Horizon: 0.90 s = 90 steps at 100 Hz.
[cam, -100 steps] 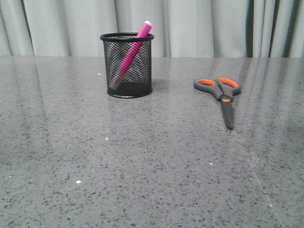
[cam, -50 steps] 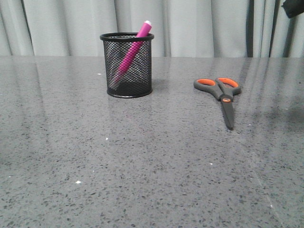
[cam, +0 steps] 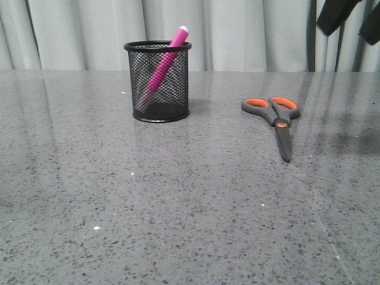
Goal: Put pen and scissors into bin
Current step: 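Lower the right gripper over the scissors handles and close on them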
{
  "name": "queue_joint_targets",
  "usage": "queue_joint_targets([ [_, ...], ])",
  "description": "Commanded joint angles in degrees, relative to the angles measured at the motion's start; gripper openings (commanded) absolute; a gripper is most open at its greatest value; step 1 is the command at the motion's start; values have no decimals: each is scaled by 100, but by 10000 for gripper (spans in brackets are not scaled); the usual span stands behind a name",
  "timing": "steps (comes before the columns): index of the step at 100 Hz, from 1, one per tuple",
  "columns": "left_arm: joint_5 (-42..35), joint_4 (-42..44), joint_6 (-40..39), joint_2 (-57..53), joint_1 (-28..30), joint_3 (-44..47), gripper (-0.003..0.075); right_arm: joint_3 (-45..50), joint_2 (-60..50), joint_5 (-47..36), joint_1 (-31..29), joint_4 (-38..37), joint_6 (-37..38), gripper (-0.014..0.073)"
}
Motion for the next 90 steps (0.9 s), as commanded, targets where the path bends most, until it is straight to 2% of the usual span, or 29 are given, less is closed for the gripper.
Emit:
queue_joint_targets([
  [1, -182, -141, -46, -1, 3, -174, -22, -391, 190, -34, 194, -435, 424, 369],
  [41, -168, -141, -46, -1, 3, -174, -22, -1375, 1810, 247, 539, -981, 1066, 368],
  [61, -168, -141, -46, -1, 3, -174, -22, -1561, 2201, 223, 585, -1173, 1498, 368],
  [90, -168, -141, -46, -1, 3, -174, -22, -1601, 2519, 78, 585, -1196, 1619, 368],
])
